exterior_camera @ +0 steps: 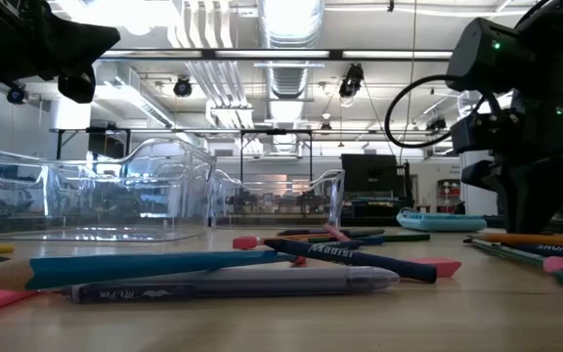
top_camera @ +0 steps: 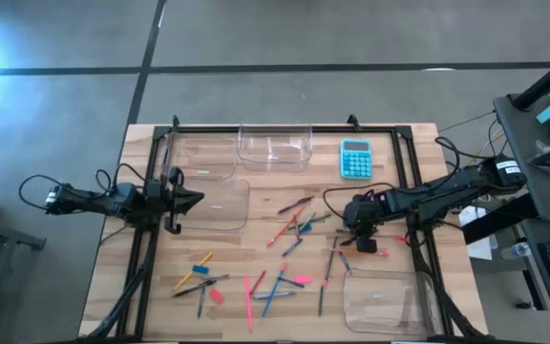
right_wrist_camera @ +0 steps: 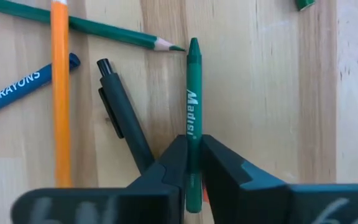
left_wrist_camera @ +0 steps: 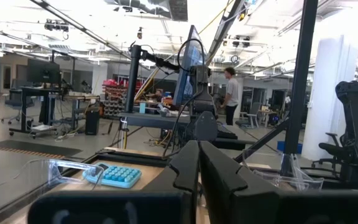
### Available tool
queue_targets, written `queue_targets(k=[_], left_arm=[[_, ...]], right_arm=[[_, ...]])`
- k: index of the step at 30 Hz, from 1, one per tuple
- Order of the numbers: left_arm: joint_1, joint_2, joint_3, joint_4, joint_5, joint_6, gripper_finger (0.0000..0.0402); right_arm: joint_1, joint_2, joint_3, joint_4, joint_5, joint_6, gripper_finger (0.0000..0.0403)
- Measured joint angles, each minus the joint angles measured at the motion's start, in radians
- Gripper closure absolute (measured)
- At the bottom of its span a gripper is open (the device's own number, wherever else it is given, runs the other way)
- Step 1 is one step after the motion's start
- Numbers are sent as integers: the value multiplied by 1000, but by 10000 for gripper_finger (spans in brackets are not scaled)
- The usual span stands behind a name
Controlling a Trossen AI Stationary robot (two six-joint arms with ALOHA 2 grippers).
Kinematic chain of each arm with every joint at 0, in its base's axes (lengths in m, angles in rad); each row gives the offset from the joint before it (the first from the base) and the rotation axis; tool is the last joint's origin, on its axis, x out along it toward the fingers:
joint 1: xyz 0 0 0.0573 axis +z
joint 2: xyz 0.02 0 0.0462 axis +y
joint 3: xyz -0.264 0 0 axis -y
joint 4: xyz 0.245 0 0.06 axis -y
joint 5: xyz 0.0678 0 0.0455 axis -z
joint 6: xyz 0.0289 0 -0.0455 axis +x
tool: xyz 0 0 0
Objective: Sort crayons/erasers/pens/pencils in bins
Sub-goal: Put the green crayon into the bottom right transparent bin
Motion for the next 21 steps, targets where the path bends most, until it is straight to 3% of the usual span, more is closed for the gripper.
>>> queue_targets(k=[13, 21], left_arm=[[0, 0, 0, 0, 0, -2, 400], [0, 0, 0, 1, 0, -2, 400]], right_arm=[[0, -25, 74, -33, 7, 15, 387], [35, -163, 178, -247, 9, 74, 388]])
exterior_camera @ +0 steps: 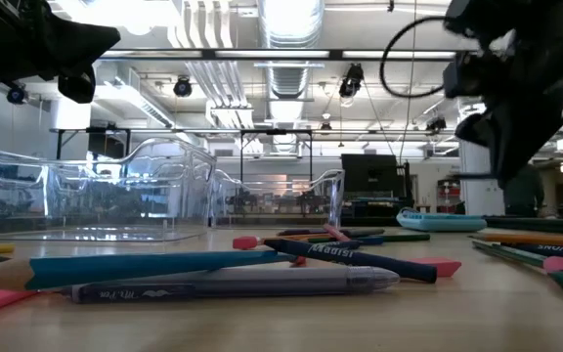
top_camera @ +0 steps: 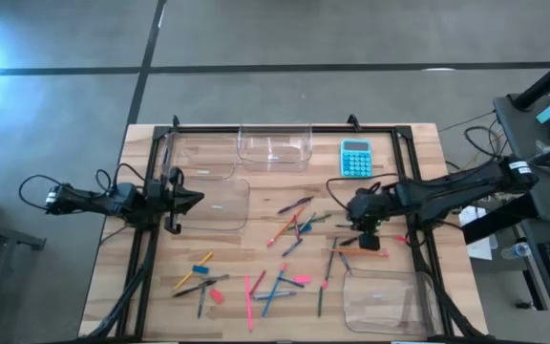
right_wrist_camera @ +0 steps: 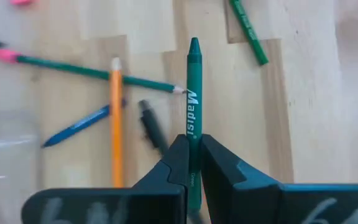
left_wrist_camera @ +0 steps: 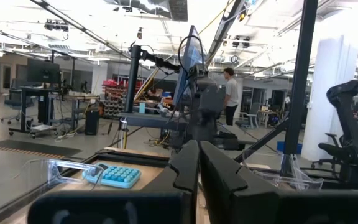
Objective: Sort crayons/erasers/pens/pencils in bins
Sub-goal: Put the green crayon into the bottom right transparent bin
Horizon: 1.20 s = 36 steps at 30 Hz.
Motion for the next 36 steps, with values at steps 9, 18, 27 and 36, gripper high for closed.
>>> queue_targets(k=[9, 18, 27, 36], left_arm=[[0, 0, 0, 41, 0, 0, 400], [0, 2, 0, 82, 0, -5, 400], [0, 8, 0, 79, 0, -39, 400], [-1, 80, 0, 79, 5, -163, 400]], right_arm=[[220, -215, 43, 14, -1, 159, 389], [543, -103, 44, 86, 90, 314, 390], [708, 104, 144, 110, 121, 461, 390], [747, 234, 176, 111, 132, 562, 331]])
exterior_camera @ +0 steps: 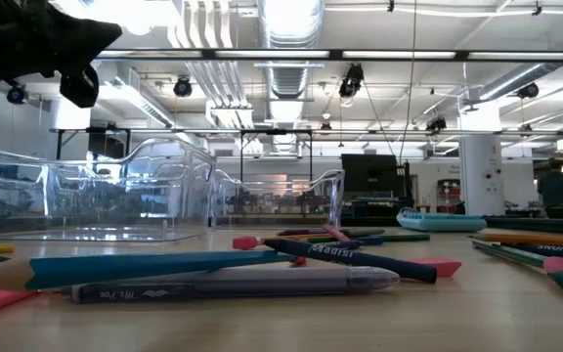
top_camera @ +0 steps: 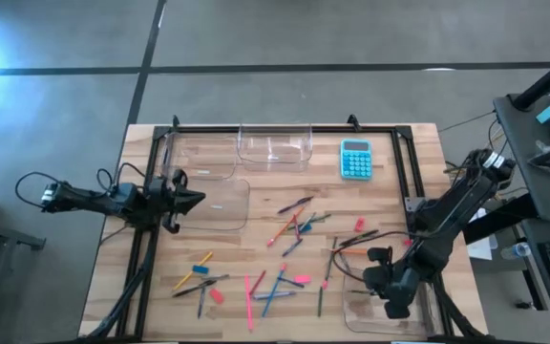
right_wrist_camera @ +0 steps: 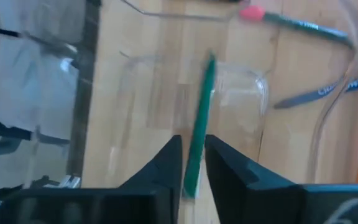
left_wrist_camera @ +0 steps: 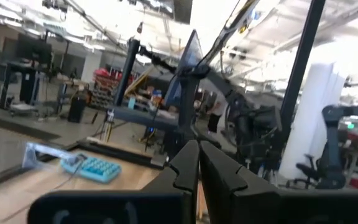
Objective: Sort crayons/erasers/pens/pencils in bins
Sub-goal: Put the green crayon into the bottom right transparent bin, then put the bottom blue eraser into the middle left transparent bin
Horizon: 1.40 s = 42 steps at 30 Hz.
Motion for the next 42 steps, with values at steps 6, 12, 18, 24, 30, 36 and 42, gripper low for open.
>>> queue_targets(k=[6, 12, 18, 24, 30, 36, 42], left_arm=[[0, 99, 0, 80, 0, 0, 400], [1, 198, 0, 256, 0, -1, 400], [1, 272, 70, 308, 28, 101, 400], [1, 401, 246, 191, 95, 136, 400], [0, 558, 530, -145, 100, 133, 400], [-1, 702, 837, -531, 100, 128, 400], [-20, 859, 1113, -881, 94, 105, 400]], right_arm=[[0, 37, 0, -1, 0, 40, 293], [1, 20, 7, 0, 10, 42, 285], [7, -16, 69, -1, 139, -100, 299], [6, -54, 129, 11, 326, -314, 312], [6, -105, 81, 326, 299, -543, 314], [3, -158, 1, 473, 260, -700, 313], [-1, -230, -83, 581, 316, -783, 317]])
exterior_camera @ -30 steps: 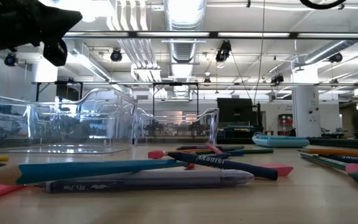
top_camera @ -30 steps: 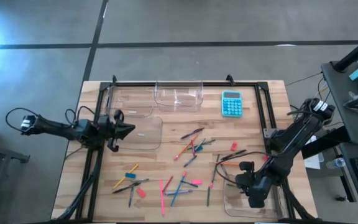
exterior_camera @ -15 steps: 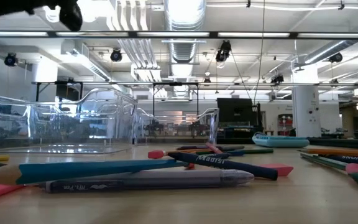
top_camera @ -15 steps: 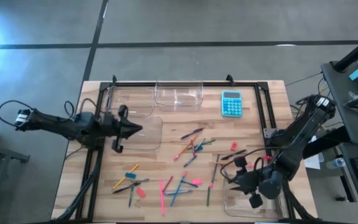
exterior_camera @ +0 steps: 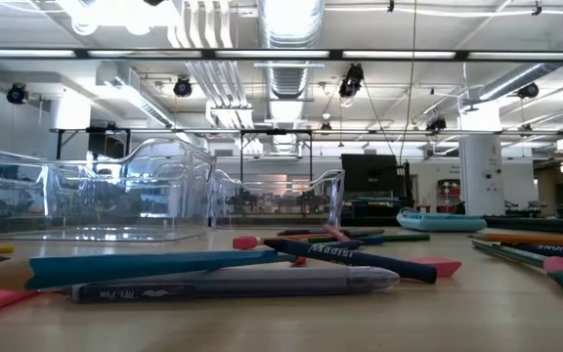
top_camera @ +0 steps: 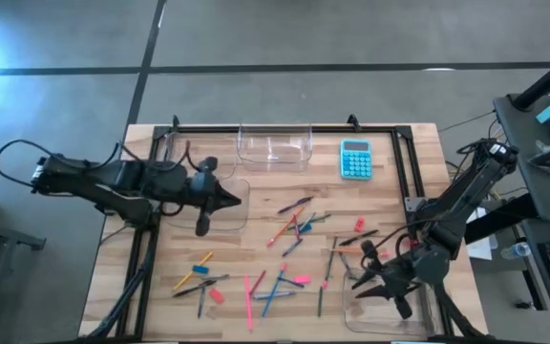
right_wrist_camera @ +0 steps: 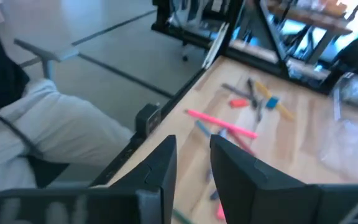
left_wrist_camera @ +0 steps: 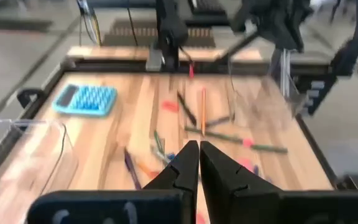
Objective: Sort crayons/erasers/pens/pencils in bins
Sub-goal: Put the bottom blue eraser into the middle left transparent bin
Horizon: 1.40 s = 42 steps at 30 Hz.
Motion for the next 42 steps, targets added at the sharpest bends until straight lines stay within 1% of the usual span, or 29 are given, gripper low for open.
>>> queue_targets(k=[3, 6, 9, 13, 16, 20, 24, 26, 28, 29, 32, 35, 38, 40, 42], left_arm=[[-16, 64, 129, -169, -10, -31, 400], [-37, 131, 216, -356, -24, -132, 400], [-91, 190, 257, -498, -25, -232, 400], [-205, 264, 291, -622, -16, -392, 400], [-312, 322, 301, -679, -22, -509, 400], [-438, 385, 269, -680, -43, -670, 400], [-522, 462, 238, -675, -38, -782, 400], [-547, 489, 221, -672, -29, -877, 394], [-551, 509, 202, -665, 10, -949, 377], [-550, 520, 195, -664, 23, -960, 365], [-556, 542, 162, -663, 26, -957, 317], [-558, 544, 104, -653, 27, -956, 263], [-557, 542, 42, -648, 33, -939, 221], [-559, 532, 4, -628, 35, -937, 205], [-559, 527, -37, -570, 36, -921, 199]], right_arm=[[0, -28, -27, 18, 44, -17, 322], [0, -48, -65, 51, 71, -27, 326], [0, -60, -101, 86, 75, -31, 325], [-2, -67, -124, 104, 76, -44, 322], [-2, -69, -124, 106, 77, -43, 322], [-2, -71, -122, 108, 77, -43, 321], [-2, -71, -122, 111, 77, -37, 325], [-2, -71, -122, 115, 77, -37, 326], [-2, -71, -122, 117, 77, -37, 324], [-2, -71, -122, 119, 76, -38, 323], [-2, -71, -122, 120, 76, -39, 321], [-2, -67, -122, 120, 76, -37, 323], [-2, -61, -122, 120, 76, -38, 326], [-2, -57, -122, 120, 76, -38, 328], [-2, -56, -122, 120, 76, -38, 328]])
